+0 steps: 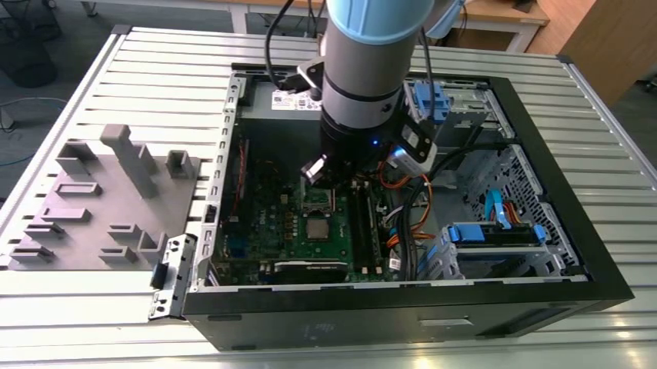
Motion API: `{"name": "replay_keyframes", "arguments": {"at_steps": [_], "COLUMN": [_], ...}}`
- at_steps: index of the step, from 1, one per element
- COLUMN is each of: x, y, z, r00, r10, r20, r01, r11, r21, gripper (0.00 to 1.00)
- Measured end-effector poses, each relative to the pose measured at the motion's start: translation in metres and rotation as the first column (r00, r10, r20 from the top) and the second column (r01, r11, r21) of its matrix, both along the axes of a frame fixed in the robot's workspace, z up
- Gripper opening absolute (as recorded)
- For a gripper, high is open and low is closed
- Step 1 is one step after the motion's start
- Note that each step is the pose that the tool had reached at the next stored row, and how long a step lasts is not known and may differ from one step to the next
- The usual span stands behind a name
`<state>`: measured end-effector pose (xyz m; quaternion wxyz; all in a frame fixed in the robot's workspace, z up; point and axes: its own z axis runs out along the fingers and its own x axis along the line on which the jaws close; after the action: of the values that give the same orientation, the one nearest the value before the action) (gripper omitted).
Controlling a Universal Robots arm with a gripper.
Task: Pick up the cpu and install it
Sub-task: 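Close the cpu cover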
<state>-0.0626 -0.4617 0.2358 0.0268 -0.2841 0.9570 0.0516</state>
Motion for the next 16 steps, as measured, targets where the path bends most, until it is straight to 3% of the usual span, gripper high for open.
{"name": "replay_keyframes", "arguments": {"at_steps": [8,16], "x": [0.0019,0.0057], "y": [0.0002,0.0004], "z": [-0.0001,-0.0023], "r00": [1.0000,0.9971], "r10": [0.004,0.076], "r20": [0.0000,0.0000], "r01": [-0.004,-0.076], "r11": [1.0000,0.9971], "r21": [0.0010,0.0012], "gripper": [0.11,0.11]}}
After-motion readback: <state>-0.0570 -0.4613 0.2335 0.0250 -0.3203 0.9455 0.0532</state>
